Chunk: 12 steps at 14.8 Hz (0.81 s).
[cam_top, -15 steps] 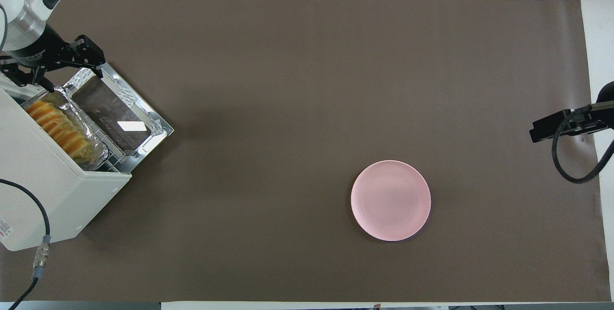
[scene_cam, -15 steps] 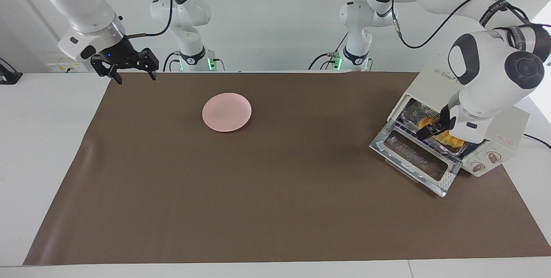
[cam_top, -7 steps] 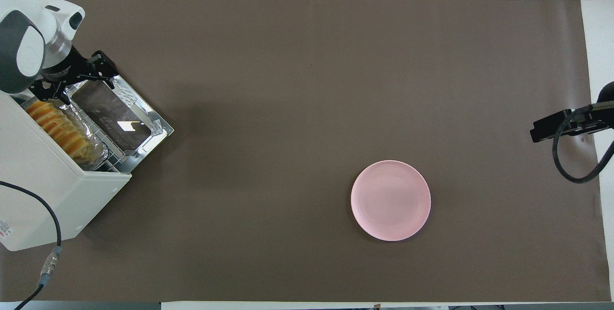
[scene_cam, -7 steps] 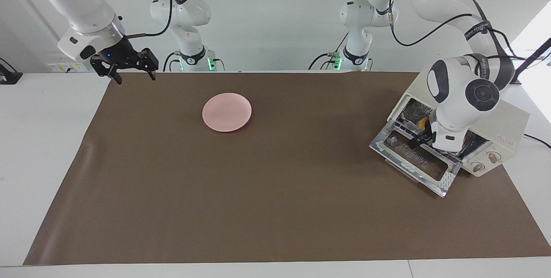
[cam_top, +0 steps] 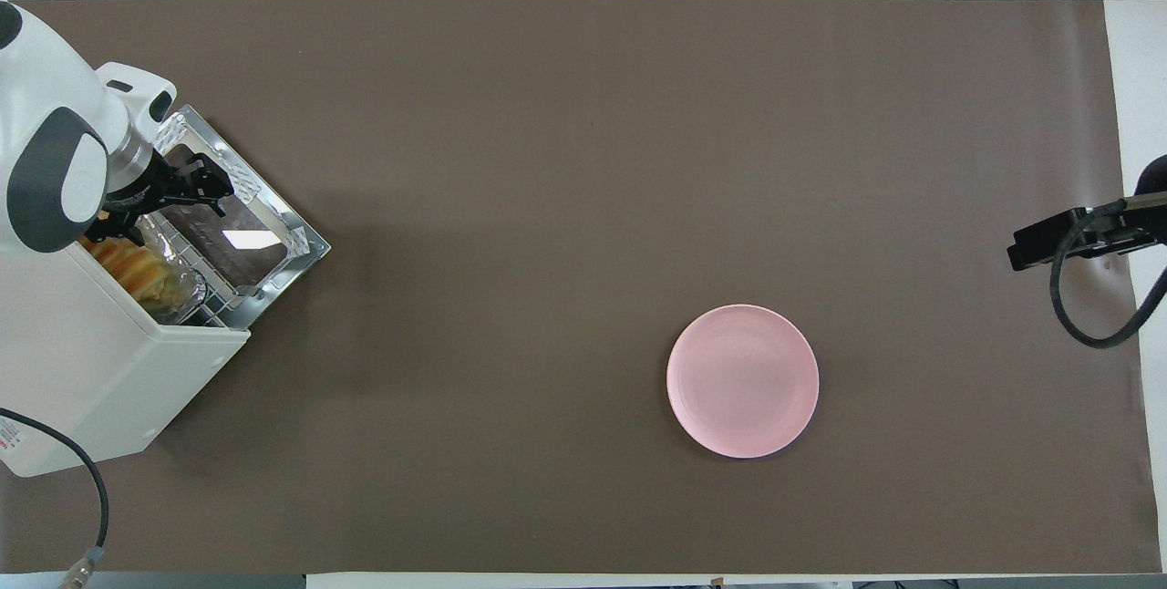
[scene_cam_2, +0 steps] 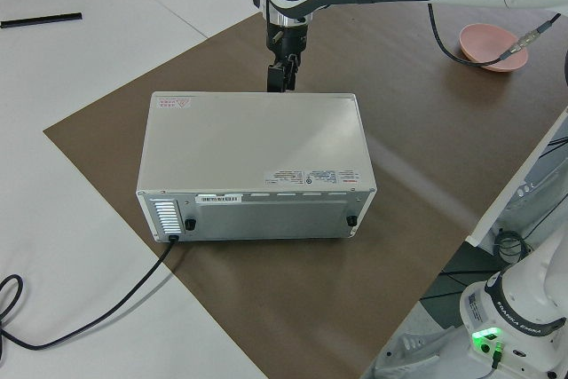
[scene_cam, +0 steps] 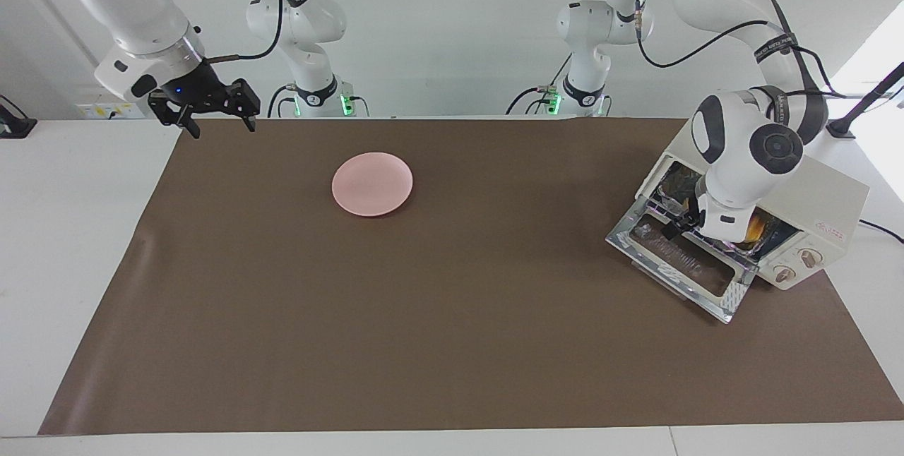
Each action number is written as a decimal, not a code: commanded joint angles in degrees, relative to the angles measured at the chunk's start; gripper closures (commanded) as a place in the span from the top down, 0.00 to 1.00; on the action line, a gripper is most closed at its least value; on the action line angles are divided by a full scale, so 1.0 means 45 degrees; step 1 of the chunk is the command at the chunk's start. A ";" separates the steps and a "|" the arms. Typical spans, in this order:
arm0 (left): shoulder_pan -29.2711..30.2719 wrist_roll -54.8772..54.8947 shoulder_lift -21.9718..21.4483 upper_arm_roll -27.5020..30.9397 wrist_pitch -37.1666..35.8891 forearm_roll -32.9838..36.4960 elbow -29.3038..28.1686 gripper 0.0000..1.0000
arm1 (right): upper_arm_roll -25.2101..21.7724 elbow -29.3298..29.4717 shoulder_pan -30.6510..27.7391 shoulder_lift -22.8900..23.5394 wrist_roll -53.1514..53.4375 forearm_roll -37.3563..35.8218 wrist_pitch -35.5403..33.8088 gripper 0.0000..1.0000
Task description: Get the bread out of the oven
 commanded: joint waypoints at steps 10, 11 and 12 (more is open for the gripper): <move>-0.0324 -0.0127 -0.0346 0.0036 0.0874 0.0343 -0.0661 0.00 | 0.0125 -0.0340 -0.0210 -0.0299 0.0105 -0.0021 0.0154 1.00; -0.0712 -0.0126 -0.0035 0.0016 0.0836 0.0266 0.0060 0.00 | 0.0106 -0.0340 -0.0248 -0.0318 0.0086 -0.0021 0.0134 1.00; -0.1218 -0.0165 0.0219 0.0035 0.0835 0.0188 0.0705 0.00 | 0.0106 -0.0340 -0.0326 -0.0318 0.0066 -0.0021 0.0114 1.00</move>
